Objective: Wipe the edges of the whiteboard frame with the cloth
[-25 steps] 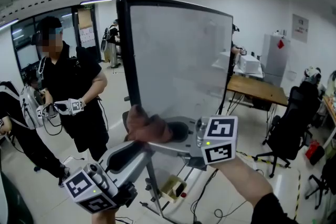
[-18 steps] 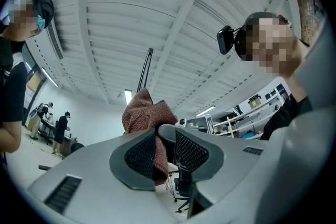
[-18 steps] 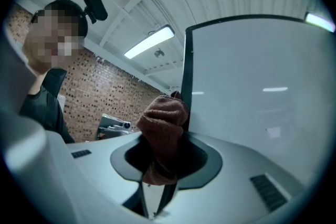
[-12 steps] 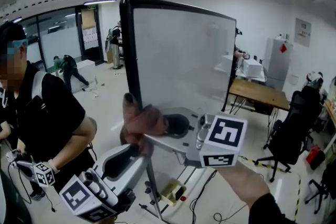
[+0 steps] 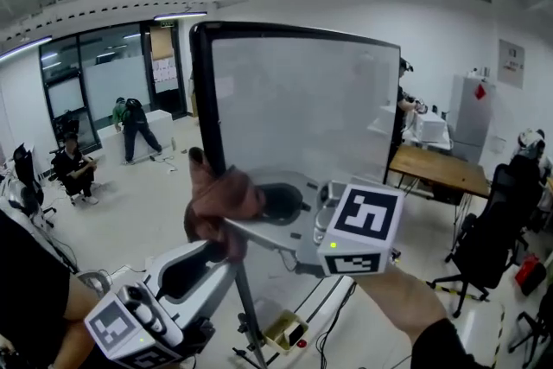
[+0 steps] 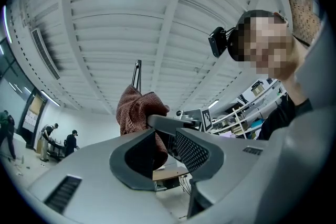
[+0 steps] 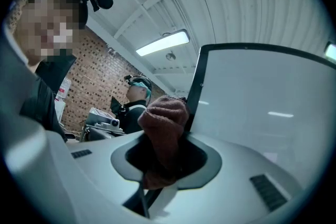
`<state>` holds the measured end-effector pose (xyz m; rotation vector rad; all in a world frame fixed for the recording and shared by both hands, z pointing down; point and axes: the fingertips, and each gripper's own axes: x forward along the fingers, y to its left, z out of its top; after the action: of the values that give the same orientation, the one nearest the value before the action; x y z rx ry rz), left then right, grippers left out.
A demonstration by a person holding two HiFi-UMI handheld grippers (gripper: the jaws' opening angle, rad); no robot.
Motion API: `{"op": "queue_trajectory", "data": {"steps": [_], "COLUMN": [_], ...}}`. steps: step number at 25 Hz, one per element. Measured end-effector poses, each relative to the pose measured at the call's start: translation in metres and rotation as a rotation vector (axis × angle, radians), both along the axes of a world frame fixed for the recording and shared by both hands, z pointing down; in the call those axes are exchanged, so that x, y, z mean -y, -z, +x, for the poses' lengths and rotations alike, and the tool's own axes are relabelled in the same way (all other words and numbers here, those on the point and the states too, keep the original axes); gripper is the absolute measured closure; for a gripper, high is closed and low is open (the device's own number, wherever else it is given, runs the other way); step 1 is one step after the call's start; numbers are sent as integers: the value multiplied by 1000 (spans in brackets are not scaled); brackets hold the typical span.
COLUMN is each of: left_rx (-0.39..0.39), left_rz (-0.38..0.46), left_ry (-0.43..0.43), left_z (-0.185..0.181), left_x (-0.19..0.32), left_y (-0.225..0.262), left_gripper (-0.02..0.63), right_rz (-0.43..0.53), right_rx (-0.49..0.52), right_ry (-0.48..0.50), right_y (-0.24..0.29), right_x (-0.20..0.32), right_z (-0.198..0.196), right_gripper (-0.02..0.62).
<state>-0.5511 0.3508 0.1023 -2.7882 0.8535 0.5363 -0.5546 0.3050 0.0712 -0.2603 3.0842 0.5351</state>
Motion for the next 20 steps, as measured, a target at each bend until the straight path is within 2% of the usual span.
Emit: {"op": "queue_trajectory", "data": {"steps": [5, 10, 15, 20], "left_rx": [19, 39, 15, 53], "left_rz": [26, -4, -20, -8], "left_ry": [40, 44, 42, 100], "left_z": [2, 22, 29, 30], "left_x": [0, 2, 5, 4], "left_y": [3, 17, 33, 33], "left_gripper": [491, 491, 491, 491], "right_rz": [46, 69, 75, 74], "right_rx": [-30, -53, -62, -83], "right_ry": [32, 85, 137, 178], "right_y": [5, 18, 33, 39], "right_x": [-4, -7, -3, -6], "right_z": [-2, 12, 15, 8], "right_gripper": [471, 471, 471, 471]}}
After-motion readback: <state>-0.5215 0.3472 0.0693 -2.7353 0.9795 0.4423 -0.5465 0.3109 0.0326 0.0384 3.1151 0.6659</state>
